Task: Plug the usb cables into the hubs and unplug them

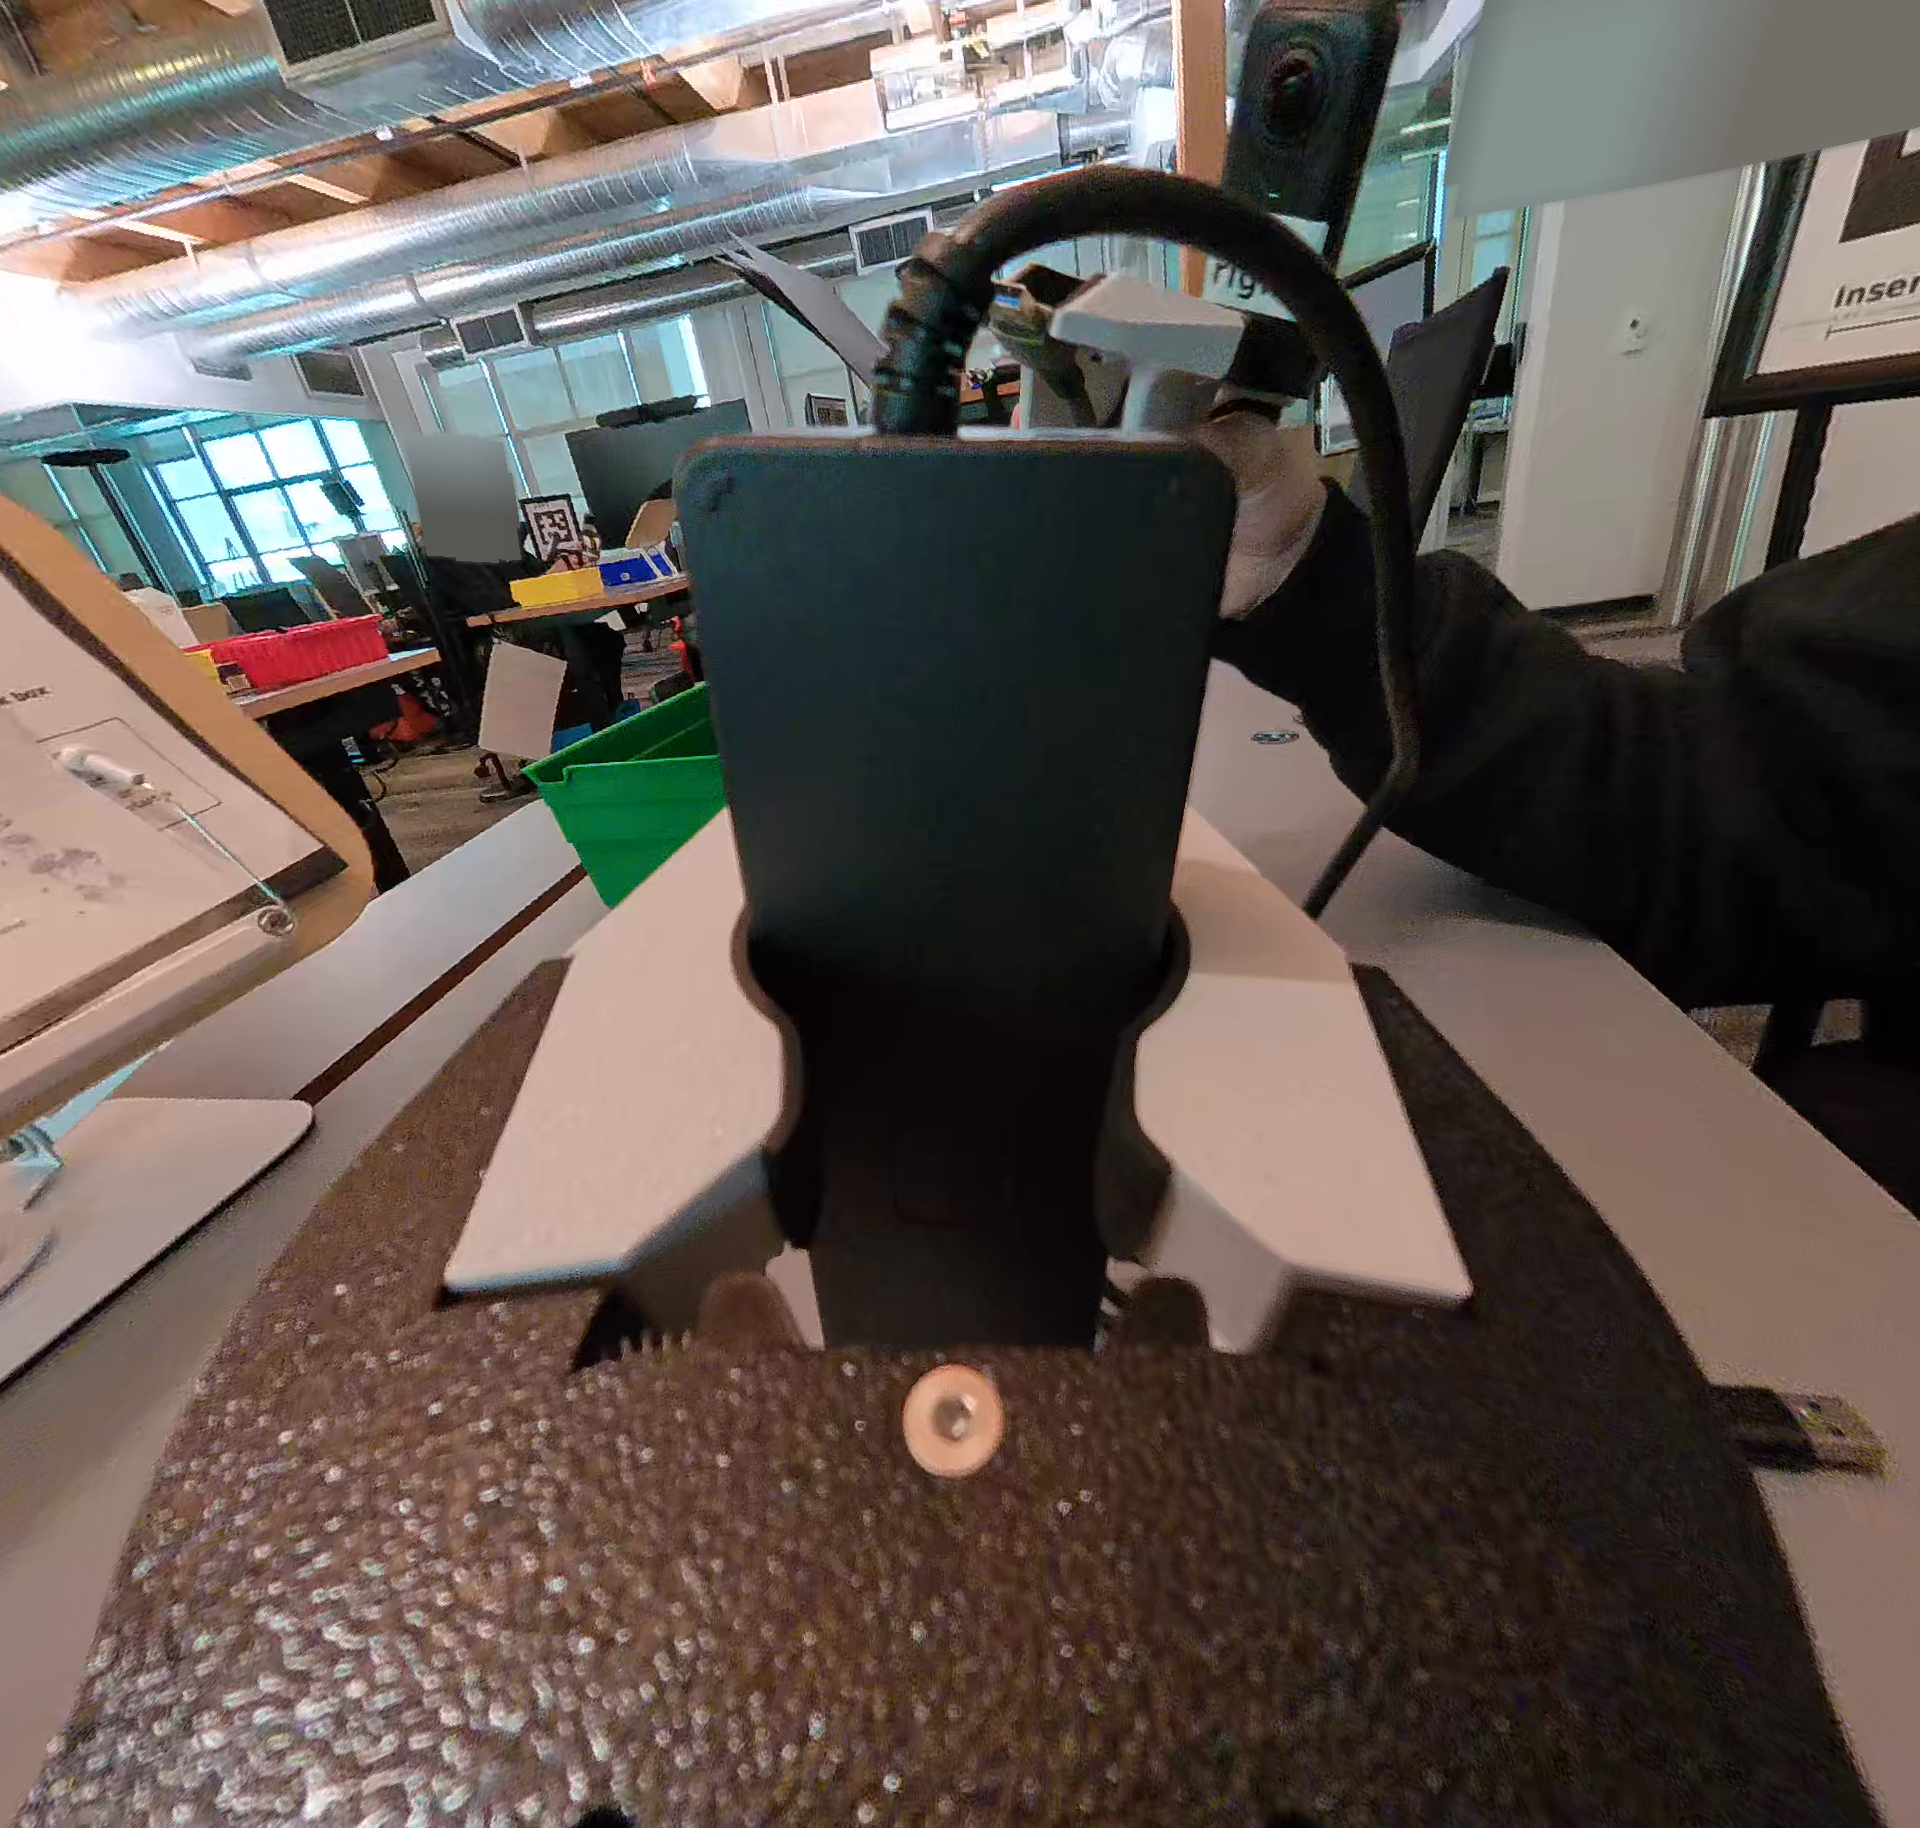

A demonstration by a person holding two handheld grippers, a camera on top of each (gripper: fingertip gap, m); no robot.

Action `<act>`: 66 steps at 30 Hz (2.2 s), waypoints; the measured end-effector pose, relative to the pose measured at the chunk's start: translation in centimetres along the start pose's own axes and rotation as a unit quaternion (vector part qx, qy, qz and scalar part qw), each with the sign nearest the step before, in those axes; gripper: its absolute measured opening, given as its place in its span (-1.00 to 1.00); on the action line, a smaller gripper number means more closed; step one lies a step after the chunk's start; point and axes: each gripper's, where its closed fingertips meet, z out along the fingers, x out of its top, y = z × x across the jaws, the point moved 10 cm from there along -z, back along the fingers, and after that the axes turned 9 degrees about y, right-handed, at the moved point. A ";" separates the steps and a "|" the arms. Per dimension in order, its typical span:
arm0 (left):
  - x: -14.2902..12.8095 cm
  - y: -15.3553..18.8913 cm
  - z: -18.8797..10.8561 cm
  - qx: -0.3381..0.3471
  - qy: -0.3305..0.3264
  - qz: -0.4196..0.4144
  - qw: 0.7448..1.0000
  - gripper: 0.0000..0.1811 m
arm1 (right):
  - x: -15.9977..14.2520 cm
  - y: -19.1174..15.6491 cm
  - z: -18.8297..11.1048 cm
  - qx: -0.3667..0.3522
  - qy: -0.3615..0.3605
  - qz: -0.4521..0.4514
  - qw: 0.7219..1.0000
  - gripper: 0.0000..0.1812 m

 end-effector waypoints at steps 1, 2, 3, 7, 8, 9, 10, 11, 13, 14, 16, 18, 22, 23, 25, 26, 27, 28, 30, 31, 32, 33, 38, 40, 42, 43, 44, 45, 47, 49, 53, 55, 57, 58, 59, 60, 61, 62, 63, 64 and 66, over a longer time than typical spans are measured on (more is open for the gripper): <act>0.0 -0.1 -0.1 0.003 0.003 -0.002 1.000 -0.32 | 0.5 0.5 -0.9 -0.030 -0.004 -0.018 0.999 -0.84; 0.2 -0.1 -0.1 0.004 0.006 -0.002 1.000 -0.32 | 1.1 0.9 -2.0 -0.057 0.002 -0.043 0.997 -0.84; 0.3 -0.1 -0.1 0.003 0.008 -0.001 1.000 -0.32 | 1.8 1.4 -3.4 -0.087 0.018 -0.063 0.994 -0.84; 0.1 0.2 0.2 -0.005 0.000 0.003 1.000 -0.32 | 3.1 3.6 -9.1 -0.177 0.051 -0.050 0.982 -0.84; 0.0 0.3 0.3 -0.008 -0.002 0.000 1.000 -0.32 | 2.9 4.1 -10.3 -0.186 0.061 -0.022 0.980 -0.84; -0.1 0.3 0.5 -0.011 -0.006 0.000 1.000 -0.32 | 2.5 4.6 -11.3 -0.178 0.069 0.015 0.982 -0.84; -0.2 0.4 0.6 -0.013 -0.012 0.003 1.000 -0.32 | 2.2 5.0 -12.2 -0.178 0.083 0.040 0.980 -0.83; -0.3 0.5 0.7 -0.016 -0.018 0.005 1.000 -0.31 | 1.8 5.4 -13.0 -0.180 0.099 0.065 0.977 -0.83; -0.4 0.6 0.8 -0.018 -0.020 0.004 1.000 -0.32 | 0.7 5.9 -14.0 -0.124 0.122 0.171 0.970 -0.84; -0.5 0.6 0.8 -0.020 -0.018 0.001 1.000 -0.32 | 0.3 6.3 -14.4 -0.120 0.141 0.201 0.962 -0.84; -0.6 0.5 0.8 -0.020 -0.017 -0.004 1.000 -0.31 | -0.8 7.3 -15.2 -0.167 0.164 0.237 0.943 -0.84; -0.7 0.5 0.8 -0.021 -0.018 -0.008 1.000 -0.32 | -2.7 8.1 -15.8 -0.176 0.164 0.299 0.923 -0.84; -0.7 0.5 0.8 -0.022 -0.019 -0.012 1.000 -0.32 | -7.2 9.6 -17.1 -0.256 0.143 0.405 0.866 -0.84; -0.7 0.5 0.8 -0.022 -0.018 -0.012 1.000 -0.32 | -8.1 9.9 -17.4 -0.284 0.118 0.419 0.855 -0.84; -0.7 0.5 0.9 -0.022 -0.017 -0.014 1.000 -0.32 | -9.1 10.1 -18.1 -0.352 0.055 0.405 0.842 -0.84; -0.6 0.5 0.8 -0.021 -0.016 -0.013 1.000 -0.32 | -9.1 10.1 -18.3 -0.377 0.021 0.378 0.845 -0.83; -0.6 0.5 0.8 -0.020 -0.016 -0.013 1.000 -0.32 | -9.0 10.1 -18.4 -0.397 -0.013 0.340 0.852 -0.83; -0.6 0.5 0.8 -0.019 -0.015 -0.014 1.000 -0.32 | -8.8 10.1 -18.4 -0.414 -0.052 0.293 0.860 -0.78; -0.7 0.4 0.7 -0.018 -0.012 -0.020 1.000 -0.32 | -9.0 9.9 -17.9 -0.428 -0.145 0.190 0.872 -0.68; -0.8 0.3 0.7 -0.015 -0.013 -0.022 1.000 -0.32 | -9.4 9.8 -17.5 -0.428 -0.199 0.145 0.870 -0.66; -0.9 0.3 0.7 -0.013 -0.014 -0.023 1.000 -0.32 | -10.0 9.6 -16.9 -0.411 -0.252 0.105 0.870 -0.58; -1.0 0.3 0.7 -0.013 -0.016 -0.024 1.000 -0.32 | -10.7 9.4 -16.2 -0.384 -0.304 0.070 0.869 -0.55; -1.0 0.3 0.8 -0.013 -0.018 -0.022 1.000 -0.32 | -10.7 9.0 -14.1 -0.381 -0.374 -0.081 0.842 -0.53; -1.0 0.3 0.7 -0.014 -0.018 -0.025 0.999 -0.32 | -9.9 8.6 -13.5 -0.349 -0.315 -0.045 0.881 -0.46; -1.1 0.3 0.8 -0.018 -0.018 -0.027 0.999 -0.32 | -8.7 7.3 -11.9 -0.258 -0.251 0.008 0.933 -0.25; -1.2 0.4 0.8 -0.022 -0.020 -0.028 0.999 -0.32 | -8.0 6.5 -10.8 -0.202 -0.221 0.030 0.954 -0.20; -1.3 0.4 0.9 -0.023 -0.024 -0.026 0.999 -0.32 | -7.1 5.6 -9.5 -0.155 -0.192 0.043 0.968 -0.22; -1.3 0.5 1.0 -0.024 -0.027 -0.023 0.999 -0.32 | -6.3 4.9 -7.9 -0.122 -0.162 0.046 0.978 -0.24; -1.4 0.7 1.2 -0.028 -0.032 -0.019 0.999 -0.32 | -5.4 3.3 -4.2 -0.072 -0.120 0.058 0.989 -0.29; -1.4 0.8 1.3 -0.031 -0.029 -0.016 0.999 -0.32 | -5.7 1.0 -0.2 -0.001 -0.107 0.097 0.990 -0.30; -1.1 1.1 1.3 -0.031 -0.017 0.006 0.999 -0.32 | -7.4 -2.2 5.0 0.033 -0.116 0.150 0.981 -0.53; -0.9 1.2 1.3 -0.035 -0.009 0.009 0.999 -0.32 | -8.0 -3.4 5.9 0.074 -0.102 0.173 0.977 -0.59; -0.8 1.3 1.4 -0.033 0.000 0.007 0.999 -0.32 | -8.5 -4.0 6.4 0.085 -0.105 0.162 0.977 -0.62; -0.8 1.3 1.4 -0.033 0.002 0.005 0.999 -0.32 | -8.6 -4.2 6.5 0.089 -0.101 0.155 0.979 -0.63; -0.9 1.3 1.4 -0.033 0.004 0.003 0.999 -0.32 | -8.6 -4.4 6.7 0.089 -0.094 0.150 0.980 -0.66; -0.9 1.3 1.5 -0.035 0.007 0.001 0.999 -0.32 | -8.6 -4.5 6.8 0.084 -0.084 0.146 0.982 -0.71; -0.9 1.4 1.5 -0.038 0.008 -0.001 0.999 -0.32 | -8.6 -4.5 6.9 0.077 -0.072 0.149 0.983 -0.75; -1.0 1.4 1.6 -0.039 0.007 -0.001 0.999 -0.32 | -8.5 -4.6 7.0 0.077 -0.060 0.157 0.983 -0.77; -1.0 1.5 1.7 -0.039 0.005 0.000 0.999 -0.32 | -8.5 -4.8 7.1 0.083 -0.052 0.167 0.981 -0.79; -1.0 1.5 1.7 -0.042 0.006 -0.002 0.999 -0.32 | -8.6 -4.9 7.2 0.086 -0.054 0.172 0.980 -0.80; -1.0 1.6 1.7 -0.043 0.010 -0.004 0.999 -0.32 | -9.0 -5.1 7.4 0.084 -0.075 0.159 0.981 -0.80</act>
